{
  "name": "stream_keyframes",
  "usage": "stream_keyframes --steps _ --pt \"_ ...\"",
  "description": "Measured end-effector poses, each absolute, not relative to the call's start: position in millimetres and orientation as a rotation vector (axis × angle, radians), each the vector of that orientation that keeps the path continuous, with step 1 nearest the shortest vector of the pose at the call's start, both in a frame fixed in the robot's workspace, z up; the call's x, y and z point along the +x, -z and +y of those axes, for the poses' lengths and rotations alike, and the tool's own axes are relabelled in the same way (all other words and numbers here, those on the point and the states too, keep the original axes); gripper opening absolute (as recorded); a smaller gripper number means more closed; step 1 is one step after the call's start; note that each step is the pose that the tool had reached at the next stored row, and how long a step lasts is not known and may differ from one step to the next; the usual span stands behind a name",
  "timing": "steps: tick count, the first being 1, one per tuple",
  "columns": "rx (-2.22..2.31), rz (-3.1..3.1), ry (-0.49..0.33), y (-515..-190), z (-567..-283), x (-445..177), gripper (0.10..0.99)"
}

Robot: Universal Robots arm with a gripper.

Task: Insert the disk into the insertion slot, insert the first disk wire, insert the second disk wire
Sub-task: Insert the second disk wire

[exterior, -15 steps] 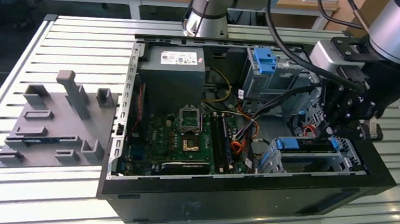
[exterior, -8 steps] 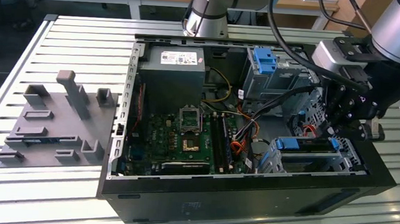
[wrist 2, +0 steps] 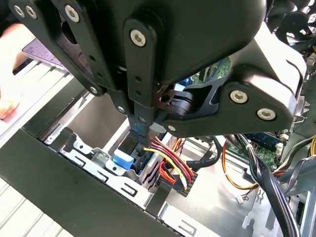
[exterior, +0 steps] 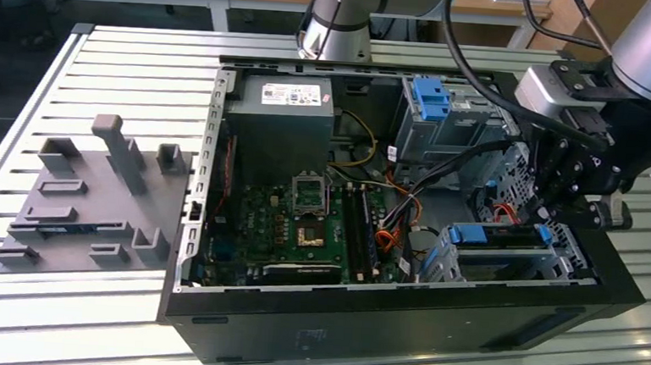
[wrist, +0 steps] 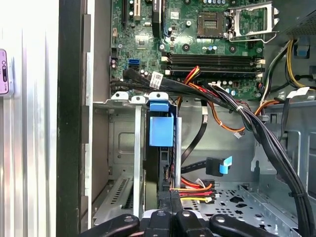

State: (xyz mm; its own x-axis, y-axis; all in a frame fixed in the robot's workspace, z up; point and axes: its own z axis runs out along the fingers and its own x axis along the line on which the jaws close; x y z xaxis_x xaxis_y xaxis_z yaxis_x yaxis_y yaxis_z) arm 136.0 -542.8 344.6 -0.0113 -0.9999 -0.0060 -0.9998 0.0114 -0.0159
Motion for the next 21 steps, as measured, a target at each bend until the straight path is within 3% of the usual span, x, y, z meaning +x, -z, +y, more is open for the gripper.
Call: stream_keyframes --steps 21 --pt "-2.191 2.216 -0.004 -361.9 -539.2 100.8 0.106"
